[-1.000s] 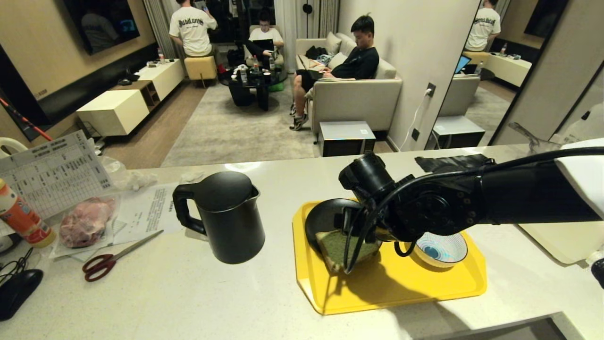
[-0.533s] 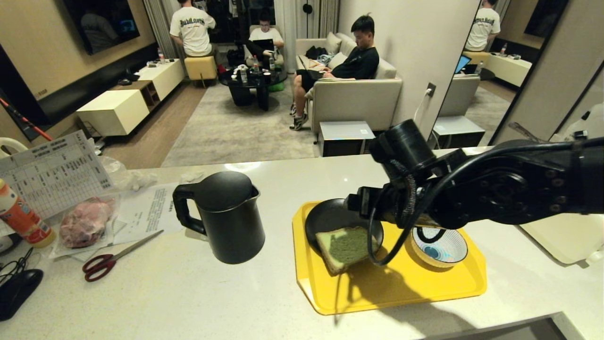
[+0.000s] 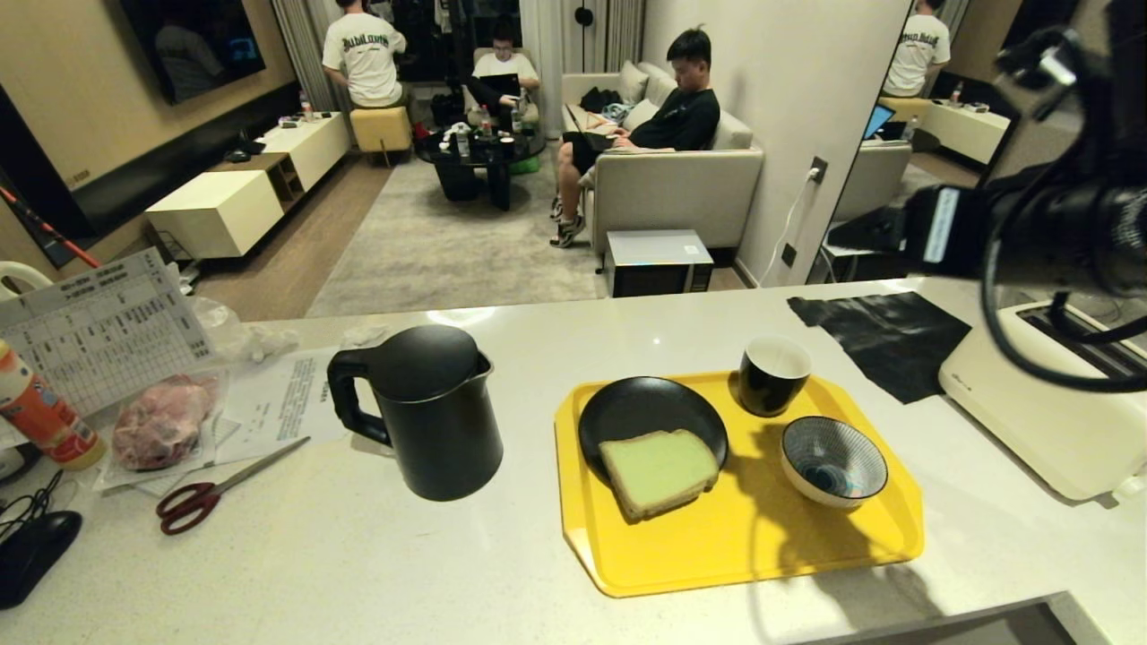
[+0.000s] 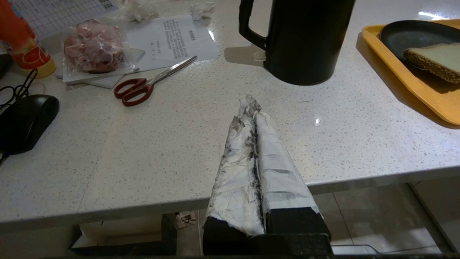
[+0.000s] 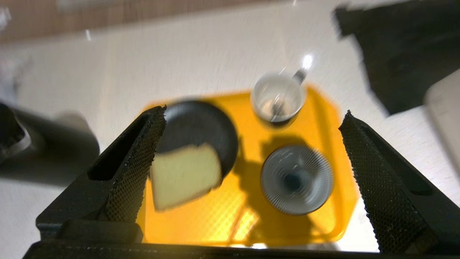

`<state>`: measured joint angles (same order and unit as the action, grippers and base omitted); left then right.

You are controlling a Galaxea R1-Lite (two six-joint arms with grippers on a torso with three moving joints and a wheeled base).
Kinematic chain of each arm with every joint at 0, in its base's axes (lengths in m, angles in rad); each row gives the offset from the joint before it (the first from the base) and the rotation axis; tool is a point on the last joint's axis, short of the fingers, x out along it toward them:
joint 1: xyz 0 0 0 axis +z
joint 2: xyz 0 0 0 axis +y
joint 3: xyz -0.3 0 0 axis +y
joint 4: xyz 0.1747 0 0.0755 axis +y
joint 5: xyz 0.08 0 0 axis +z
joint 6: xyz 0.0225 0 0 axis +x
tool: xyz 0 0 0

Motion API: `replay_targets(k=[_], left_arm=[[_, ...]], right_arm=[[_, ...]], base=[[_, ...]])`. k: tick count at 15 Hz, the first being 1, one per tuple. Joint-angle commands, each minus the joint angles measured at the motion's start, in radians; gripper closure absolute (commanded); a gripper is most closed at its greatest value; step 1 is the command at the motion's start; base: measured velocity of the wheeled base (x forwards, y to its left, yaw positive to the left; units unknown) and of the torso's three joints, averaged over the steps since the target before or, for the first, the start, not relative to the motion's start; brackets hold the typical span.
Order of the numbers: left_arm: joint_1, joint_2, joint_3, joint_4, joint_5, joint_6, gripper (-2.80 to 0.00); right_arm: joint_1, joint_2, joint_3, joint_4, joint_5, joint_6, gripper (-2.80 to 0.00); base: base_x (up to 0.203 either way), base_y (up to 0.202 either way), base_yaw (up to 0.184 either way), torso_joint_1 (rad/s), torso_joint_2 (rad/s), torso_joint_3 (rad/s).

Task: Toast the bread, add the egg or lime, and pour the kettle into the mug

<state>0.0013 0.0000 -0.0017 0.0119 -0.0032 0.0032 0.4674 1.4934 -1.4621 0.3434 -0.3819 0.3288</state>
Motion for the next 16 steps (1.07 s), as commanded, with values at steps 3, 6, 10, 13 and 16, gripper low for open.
replay_targets(k=[3,6,10,13,16], left_arm=[[0.0,-0.003,0.0,0.0,0.0,0.0,0.0],[0.0,-0.003,0.0,0.0,0.0,0.0,0.0],[0.0,-0.003,0.0,0.0,0.0,-0.001,0.0],[0.0,-0.003,0.0,0.0,0.0,0.0,0.0],[0.0,-0.003,0.0,0.0,0.0,0.0,0.0]], right_arm=[[-0.157,-0.179,-0.025,0.003,0.058,-0.041,0.0],[-0.2,-0.21,0.0,0.004,0.057,-0.099,0.0],[-0.222,-0.22,0.0,0.002,0.054,-0.132,0.0],[-0.243,-0.207,0.0,0.002,0.004,-0.2,0.0],[-0.251,-0.18,-0.007,0.0,-0.055,-0.232,0.0]], base=[[0.0,0.0,0.0,0.0,0.0,0.0],[0.0,0.0,0.0,0.0,0.0,0.0],[0.0,0.0,0.0,0.0,0.0,0.0],[0.0,0.0,0.0,0.0,0.0,0.0],[0.0,0.0,0.0,0.0,0.0,0.0]])
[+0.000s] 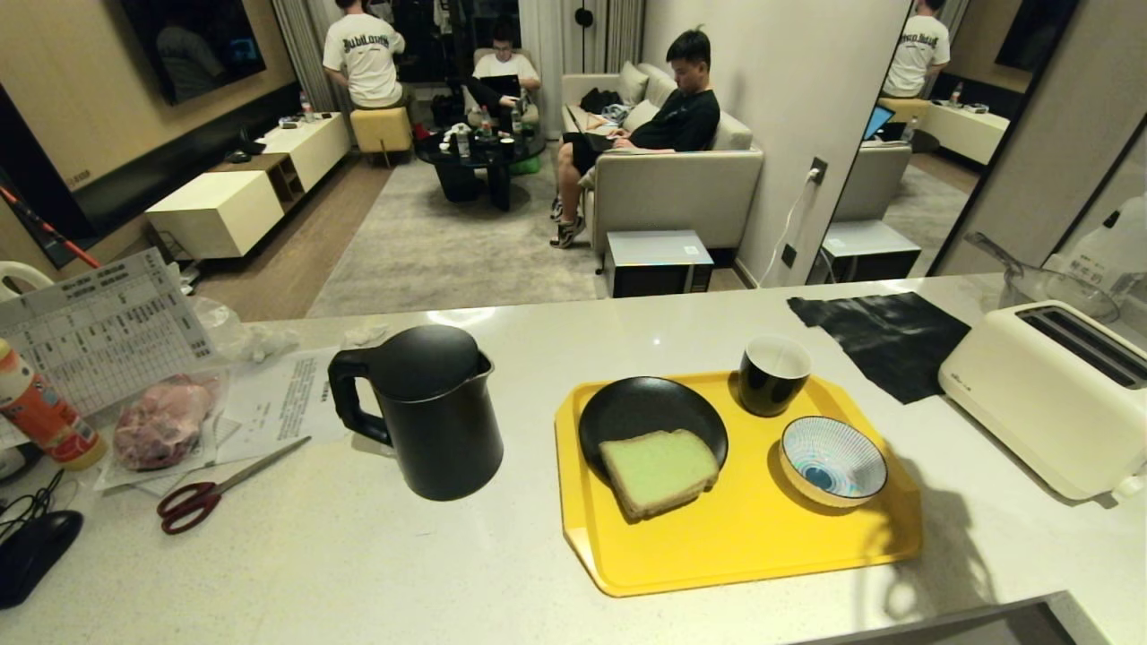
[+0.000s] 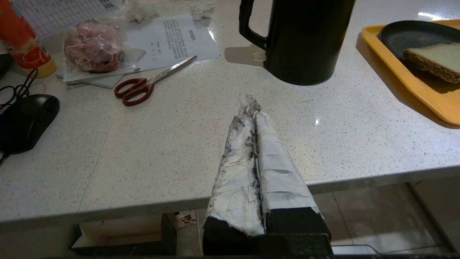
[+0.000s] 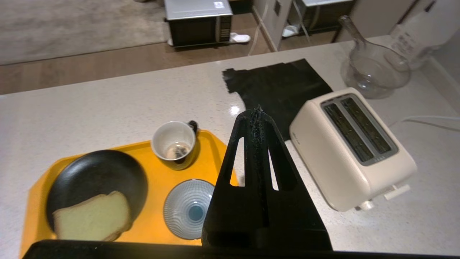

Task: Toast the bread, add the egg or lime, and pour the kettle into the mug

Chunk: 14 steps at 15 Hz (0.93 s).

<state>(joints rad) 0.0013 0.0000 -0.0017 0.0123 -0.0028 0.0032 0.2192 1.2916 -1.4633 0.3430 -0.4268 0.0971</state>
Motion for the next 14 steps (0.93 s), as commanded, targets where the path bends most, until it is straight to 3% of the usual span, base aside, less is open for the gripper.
replay_targets(k=[1,6,10,14], left_arm=[[0.0,-0.003,0.0,0.0,0.0,0.0,0.0],[0.0,-0.003,0.0,0.0,0.0,0.0,0.0],[0.0,-0.003,0.0,0.0,0.0,0.0,0.0],[0.0,-0.003,0.0,0.0,0.0,0.0,0.0]], right_arm=[[-0.006,0.032,-0.008,0.001,-0.018,-0.003,0.0],[-0.121,0.07,0.004,0.011,-0.041,-0.019,0.0],[-0.134,0.067,0.071,-0.001,-0.074,0.022,0.0],[-0.156,0.062,0.072,-0.011,-0.043,0.031,0.0]], base=[[0.0,0.0,0.0,0.0,0.0,0.0],[0.0,0.0,0.0,0.0,0.0,0.0],[0.0,0.0,0.0,0.0,0.0,0.0],[0.0,0.0,0.0,0.0,0.0,0.0]])
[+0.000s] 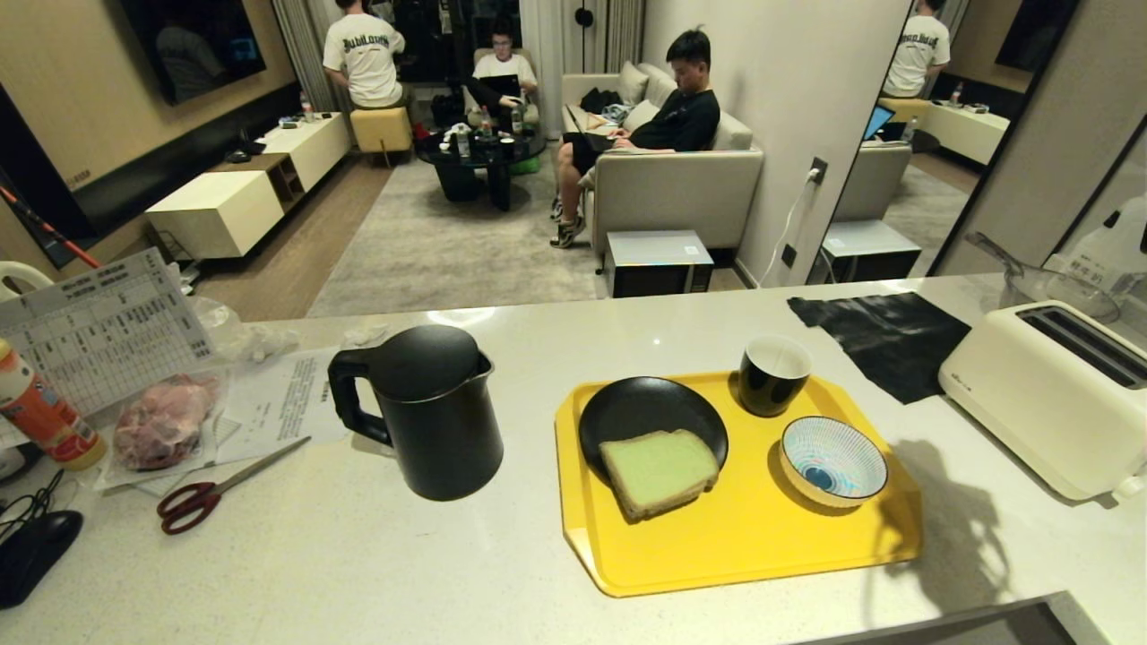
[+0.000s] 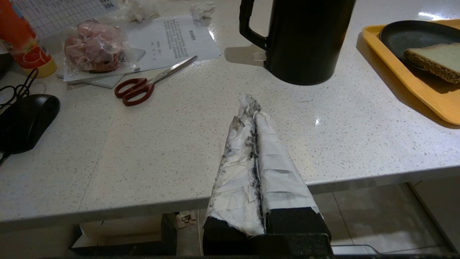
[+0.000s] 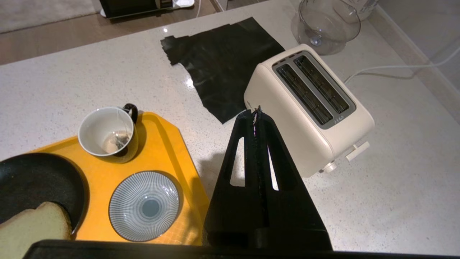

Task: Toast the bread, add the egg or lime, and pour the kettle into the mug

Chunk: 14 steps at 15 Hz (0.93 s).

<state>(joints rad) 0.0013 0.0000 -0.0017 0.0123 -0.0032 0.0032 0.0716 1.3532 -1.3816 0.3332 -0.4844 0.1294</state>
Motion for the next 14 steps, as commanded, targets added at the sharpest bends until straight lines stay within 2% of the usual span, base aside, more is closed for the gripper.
replay_targets(k=[1,4,5,6,8,12,14], left_arm=[[0.0,-0.003,0.0,0.0,0.0,0.0,0.0],[0.0,-0.003,0.0,0.0,0.0,-0.001,0.0],[0.0,-0.003,0.0,0.0,0.0,0.0,0.0],[0.0,-0.003,0.0,0.0,0.0,0.0,0.0],[0.0,-0.003,0.0,0.0,0.0,0.0,0.0],[0.0,-0.003,0.0,0.0,0.0,0.0,0.0],[0.0,-0.003,0.0,0.0,0.0,0.0,0.0]], right_arm=[[-0.018,-0.004,-0.027,-0.002,0.063,-0.008,0.0],[-0.106,0.01,-0.155,-0.003,0.312,-0.13,0.0],[-0.113,0.023,-0.172,-0.003,0.343,-0.191,0.0],[-0.113,0.028,-0.17,-0.003,0.348,-0.229,0.0],[-0.119,0.041,-0.181,-0.012,0.346,-0.231,0.0],[-0.152,0.069,-0.143,-0.167,0.344,-0.232,0.0],[-0.154,0.077,-0.134,-0.174,0.343,-0.232,0.0]], base=[[0.0,0.0,0.0,0.0,0.0,0.0],[0.0,0.0,0.0,0.0,0.0,0.0],[0.0,0.0,0.0,0.0,0.0,0.0],[0.0,0.0,0.0,0.0,0.0,0.0],[0.0,0.0,0.0,0.0,0.0,0.0],[0.0,0.0,0.0,0.0,0.0,0.0],[0.0,0.0,0.0,0.0,0.0,0.0]])
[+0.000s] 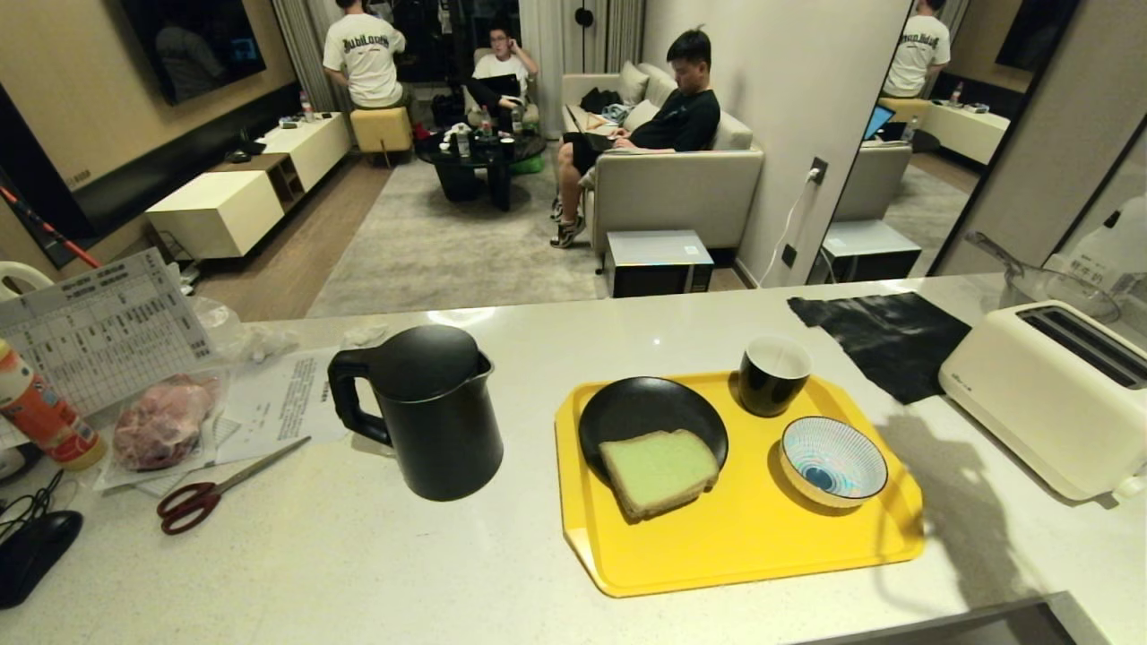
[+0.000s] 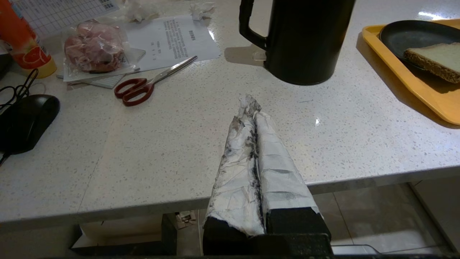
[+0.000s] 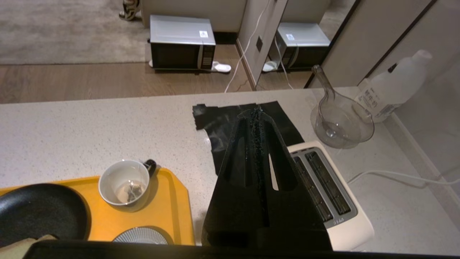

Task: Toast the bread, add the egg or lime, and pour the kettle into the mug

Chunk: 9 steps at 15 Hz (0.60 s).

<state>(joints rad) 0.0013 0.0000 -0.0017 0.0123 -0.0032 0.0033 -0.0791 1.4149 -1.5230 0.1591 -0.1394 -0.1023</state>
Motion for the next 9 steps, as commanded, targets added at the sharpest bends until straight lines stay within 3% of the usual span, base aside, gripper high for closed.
replay_targets(k=[1,5,9], left_arm=[[0.0,-0.003,0.0,0.0,0.0,0.0,0.0],[0.0,-0.003,0.0,0.0,0.0,0.0,0.0],[0.0,-0.003,0.0,0.0,0.0,0.0,0.0]], right_arm=[[-0.004,0.018,0.008,0.0,-0.002,0.0,0.0],[-0.004,0.021,0.02,0.0,-0.002,0.0,0.0],[-0.009,0.012,0.054,-0.001,-0.002,0.0,0.0]], base=[[0.0,0.0,0.0,0.0,0.0,0.0],[0.0,0.0,0.0,0.0,0.0,0.0],[0.001,0.007,-0.119,0.004,0.0,0.001]])
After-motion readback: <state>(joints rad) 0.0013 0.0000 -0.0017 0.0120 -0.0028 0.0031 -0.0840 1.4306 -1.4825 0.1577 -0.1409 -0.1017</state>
